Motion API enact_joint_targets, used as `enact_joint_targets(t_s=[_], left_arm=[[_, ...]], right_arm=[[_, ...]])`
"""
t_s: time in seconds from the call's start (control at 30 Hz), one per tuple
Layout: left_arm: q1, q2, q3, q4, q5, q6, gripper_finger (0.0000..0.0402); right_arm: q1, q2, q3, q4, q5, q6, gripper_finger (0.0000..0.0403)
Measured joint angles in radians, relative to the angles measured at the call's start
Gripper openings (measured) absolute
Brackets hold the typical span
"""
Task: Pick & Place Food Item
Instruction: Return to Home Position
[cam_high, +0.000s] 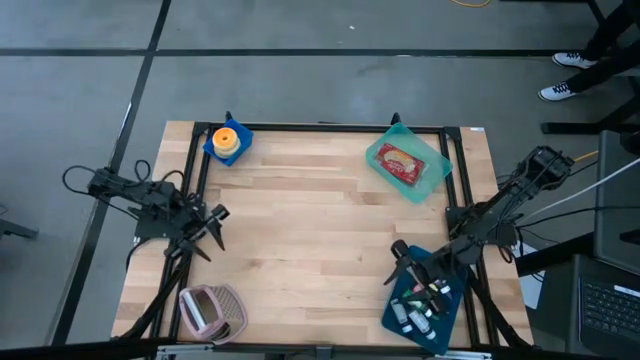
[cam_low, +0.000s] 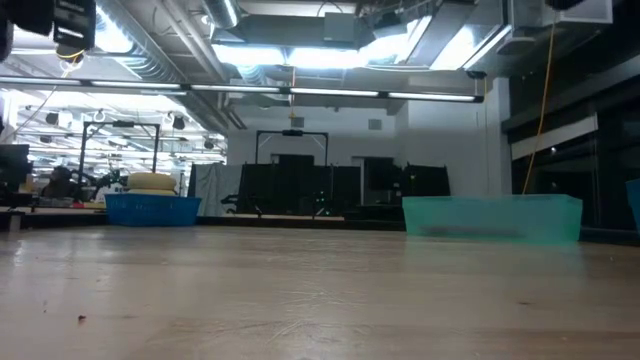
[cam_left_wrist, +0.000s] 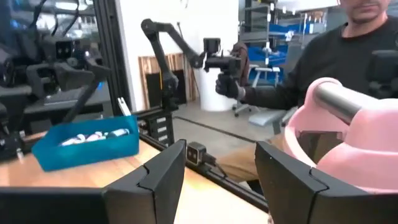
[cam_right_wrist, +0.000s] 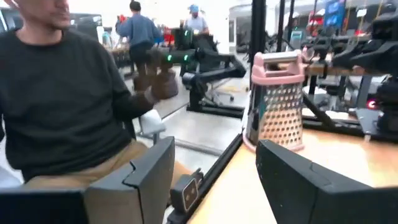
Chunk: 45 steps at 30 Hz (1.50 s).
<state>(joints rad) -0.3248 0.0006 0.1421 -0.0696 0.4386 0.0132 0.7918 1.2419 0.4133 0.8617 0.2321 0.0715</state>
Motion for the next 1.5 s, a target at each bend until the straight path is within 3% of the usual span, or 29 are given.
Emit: enact_joint_targets(t_s=[0.1, 0.23, 0.53, 0.77, 1.1, 1.3, 1.5], left_arm=[[0.000, 0.000, -0.062, 0.088, -0.012, 0.000, 0.0189], [0.000, 0.000, -0.133, 0.127, -0.123, -0.001, 0.0189], [0.000, 0.008, -0.133, 0.119, -0.228, 0.012, 0.0189], [0.000, 0.008, -0.133, 0.119, -0.219, 0.000, 0.0189], [0.000, 0.009, -0.133, 0.119, -0.210, 0.001, 0.0189], [0.000, 0.010, -0.133, 0.122, -0.183, 0.008, 0.0189], [0.000, 0.010, -0.133, 0.124, -0.158, 0.008, 0.0189]], right_arm=[[0.002, 0.000, -0.065, 0.126, 0.013, -0.005, 0.0222], [0.001, 0.000, -0.128, 0.203, 0.026, -0.027, 0.0222], [0.001, 0.000, -0.201, 0.238, 0.074, 0.018, 0.0222], [0.003, 0.000, -0.395, 0.592, 0.053, -0.005, 0.0222], [0.002, -0.018, -0.399, 0.597, 0.046, -0.035, 0.0222], [0.002, -0.178, -0.399, 0.640, 0.068, -0.031, 0.0222], [0.002, -0.432, -0.399, 0.705, -0.053, 0.002, 0.0222]])
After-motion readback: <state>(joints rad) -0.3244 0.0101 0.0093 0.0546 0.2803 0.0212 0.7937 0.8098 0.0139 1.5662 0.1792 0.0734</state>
